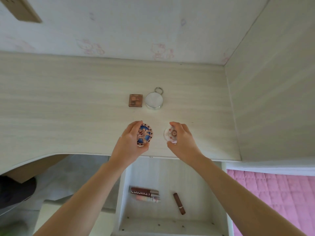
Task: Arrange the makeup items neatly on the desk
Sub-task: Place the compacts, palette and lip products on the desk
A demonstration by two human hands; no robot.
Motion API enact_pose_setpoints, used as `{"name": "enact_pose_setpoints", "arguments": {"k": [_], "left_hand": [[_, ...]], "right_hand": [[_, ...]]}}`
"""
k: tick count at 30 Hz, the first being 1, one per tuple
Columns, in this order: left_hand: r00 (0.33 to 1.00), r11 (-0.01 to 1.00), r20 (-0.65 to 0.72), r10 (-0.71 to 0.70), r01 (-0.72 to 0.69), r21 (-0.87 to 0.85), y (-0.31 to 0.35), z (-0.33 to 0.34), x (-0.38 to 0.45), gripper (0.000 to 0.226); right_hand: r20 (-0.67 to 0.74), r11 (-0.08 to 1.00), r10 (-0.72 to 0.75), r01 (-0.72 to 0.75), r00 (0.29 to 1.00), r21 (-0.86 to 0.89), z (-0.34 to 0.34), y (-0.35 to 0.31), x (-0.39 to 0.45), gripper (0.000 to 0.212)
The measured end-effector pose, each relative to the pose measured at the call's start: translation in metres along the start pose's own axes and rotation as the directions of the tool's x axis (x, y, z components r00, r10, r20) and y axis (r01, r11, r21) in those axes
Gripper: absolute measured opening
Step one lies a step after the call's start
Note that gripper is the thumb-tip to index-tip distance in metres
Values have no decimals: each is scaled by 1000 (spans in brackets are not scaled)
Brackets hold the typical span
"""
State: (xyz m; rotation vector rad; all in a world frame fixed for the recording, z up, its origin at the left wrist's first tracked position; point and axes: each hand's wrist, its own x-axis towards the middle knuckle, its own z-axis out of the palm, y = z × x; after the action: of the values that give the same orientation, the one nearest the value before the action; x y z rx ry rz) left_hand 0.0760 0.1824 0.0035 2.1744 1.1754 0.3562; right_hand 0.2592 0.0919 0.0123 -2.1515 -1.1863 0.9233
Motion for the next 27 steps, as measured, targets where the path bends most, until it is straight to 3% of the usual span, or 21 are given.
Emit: {"name": "enact_pose_setpoints", "arguments": {"k": [10,16,20,27], "left_hand": [[975,966,179,130,-166,201,-43,0,26,72],[951,922,241,195,-261,285,-53,3,31,69],[952,912,233,198,-266,311,-57,5,28,67],[950,870,88,300,-311,384,-57,23,2,49]], "right_hand": [[110,955,-99,125,989,-268,41,-13,30,66],[98,923,-127,154,987,-352,53,-15,33,67],[100,906,-171,197,980,-376,54,-14,34,69],[35,852,-293,277,956,-445,60,-9,13,69]]}}
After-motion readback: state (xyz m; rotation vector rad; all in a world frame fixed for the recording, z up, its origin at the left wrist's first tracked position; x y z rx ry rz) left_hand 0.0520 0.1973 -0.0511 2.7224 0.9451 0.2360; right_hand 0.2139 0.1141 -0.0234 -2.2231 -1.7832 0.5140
